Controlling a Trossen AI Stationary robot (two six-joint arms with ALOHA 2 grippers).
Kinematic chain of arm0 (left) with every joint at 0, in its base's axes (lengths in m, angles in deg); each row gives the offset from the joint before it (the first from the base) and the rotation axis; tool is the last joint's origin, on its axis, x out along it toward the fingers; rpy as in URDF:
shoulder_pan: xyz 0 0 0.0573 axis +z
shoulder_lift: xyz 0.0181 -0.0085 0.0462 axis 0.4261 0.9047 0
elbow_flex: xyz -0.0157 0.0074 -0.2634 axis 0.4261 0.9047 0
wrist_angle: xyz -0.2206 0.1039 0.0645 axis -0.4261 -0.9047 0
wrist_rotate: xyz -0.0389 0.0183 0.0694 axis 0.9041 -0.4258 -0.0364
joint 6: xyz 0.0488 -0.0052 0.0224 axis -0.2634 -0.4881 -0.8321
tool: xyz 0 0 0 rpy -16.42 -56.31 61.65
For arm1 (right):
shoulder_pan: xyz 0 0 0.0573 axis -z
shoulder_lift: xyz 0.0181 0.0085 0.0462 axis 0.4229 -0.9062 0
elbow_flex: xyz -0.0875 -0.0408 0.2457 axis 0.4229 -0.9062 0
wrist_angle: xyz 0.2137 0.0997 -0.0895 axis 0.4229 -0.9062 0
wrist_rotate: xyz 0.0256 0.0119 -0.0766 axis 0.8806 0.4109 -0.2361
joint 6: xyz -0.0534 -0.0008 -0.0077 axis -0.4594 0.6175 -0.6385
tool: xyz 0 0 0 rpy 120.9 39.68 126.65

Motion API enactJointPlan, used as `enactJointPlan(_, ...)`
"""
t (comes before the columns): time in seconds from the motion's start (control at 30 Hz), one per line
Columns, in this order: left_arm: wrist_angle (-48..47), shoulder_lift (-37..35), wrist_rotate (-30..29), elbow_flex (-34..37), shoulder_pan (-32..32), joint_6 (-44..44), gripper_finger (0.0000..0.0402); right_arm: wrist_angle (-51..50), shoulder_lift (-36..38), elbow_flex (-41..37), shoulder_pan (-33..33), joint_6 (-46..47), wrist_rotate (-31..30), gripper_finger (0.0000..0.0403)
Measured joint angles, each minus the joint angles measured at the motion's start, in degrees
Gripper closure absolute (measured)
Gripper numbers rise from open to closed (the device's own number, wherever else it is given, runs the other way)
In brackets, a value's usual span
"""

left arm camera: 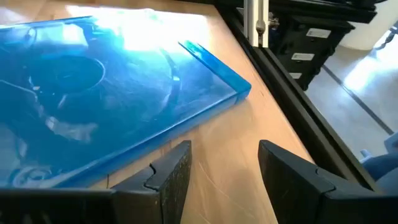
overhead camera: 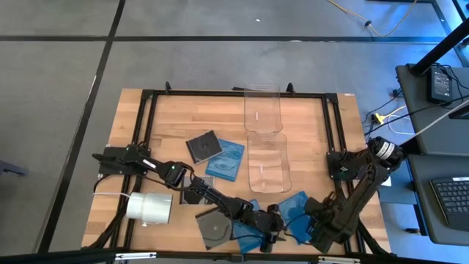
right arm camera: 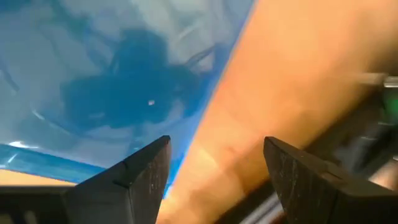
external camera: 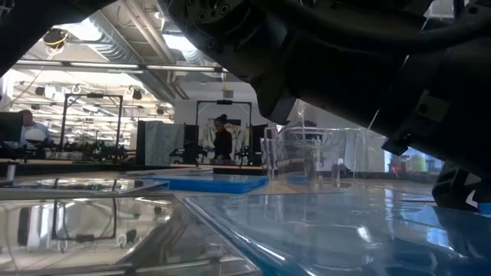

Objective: Pick & place jewel cases by type
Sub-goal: Put the bottom right blue CD case into the top transparent bin

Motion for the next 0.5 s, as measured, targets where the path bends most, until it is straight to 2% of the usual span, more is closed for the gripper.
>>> enactJointPlan(0.23,0.01,0.00,-0.13,-0.04,0.09,-7.16,0.0217,-4.82,0.57,8.80,-0.39,4.35,-1.98,0.0143)
enactJointPlan(0.5,0.02,-1.03,-2.50,0.02,0.09,-18.29,0.0217,-5.35,5.57,9.20,-3.17,11.71,-7.72,0.0143)
